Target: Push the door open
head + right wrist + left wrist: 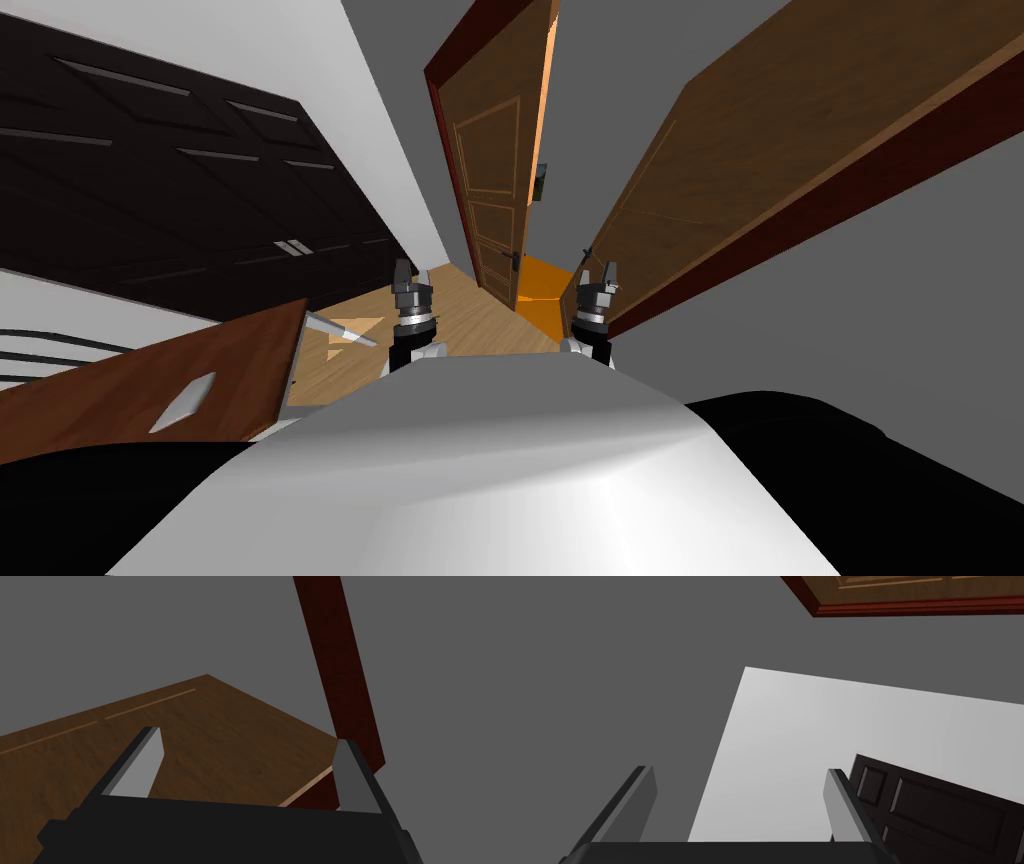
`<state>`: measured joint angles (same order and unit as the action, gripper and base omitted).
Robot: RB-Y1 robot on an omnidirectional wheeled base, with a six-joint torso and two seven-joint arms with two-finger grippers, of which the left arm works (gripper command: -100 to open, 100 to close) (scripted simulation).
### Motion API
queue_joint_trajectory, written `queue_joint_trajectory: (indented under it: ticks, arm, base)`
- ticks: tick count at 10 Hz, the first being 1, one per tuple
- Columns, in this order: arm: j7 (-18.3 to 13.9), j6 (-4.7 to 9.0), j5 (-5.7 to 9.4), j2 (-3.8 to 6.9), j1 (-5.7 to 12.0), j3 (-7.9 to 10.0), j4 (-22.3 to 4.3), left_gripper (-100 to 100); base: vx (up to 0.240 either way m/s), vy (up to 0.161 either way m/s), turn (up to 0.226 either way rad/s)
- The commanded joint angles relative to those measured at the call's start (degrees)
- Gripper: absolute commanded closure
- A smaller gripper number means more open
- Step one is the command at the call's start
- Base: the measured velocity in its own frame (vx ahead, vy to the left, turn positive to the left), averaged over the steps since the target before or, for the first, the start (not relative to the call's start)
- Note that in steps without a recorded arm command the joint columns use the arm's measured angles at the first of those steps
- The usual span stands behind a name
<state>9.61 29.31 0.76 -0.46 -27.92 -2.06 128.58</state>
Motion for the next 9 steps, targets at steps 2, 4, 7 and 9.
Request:
queue_joint_trajectory:
  ticks: [2, 4, 7, 9]
  arm:
    - [-0.8, -0.84, 0.04, 1.00, 1.89, -1.16, -3.4, -100]
    - [-1.6, -1.70, 0.08, 1.81, 3.81, -2.35, -6.8, -100]
    - [-2.4, -2.49, 0.12, 2.44, 5.57, -3.43, -10.0, -100]
    - [-2.9, -3.07, 0.15, 2.86, 6.88, -4.24, -12.3, -100]
  base:
    - [0.161, 0.026, -0.105]
    - [0.164, 0.070, -0.132]
    - [0.131, 0.073, -0.069]
    - [0.085, 0.031, -0.085]
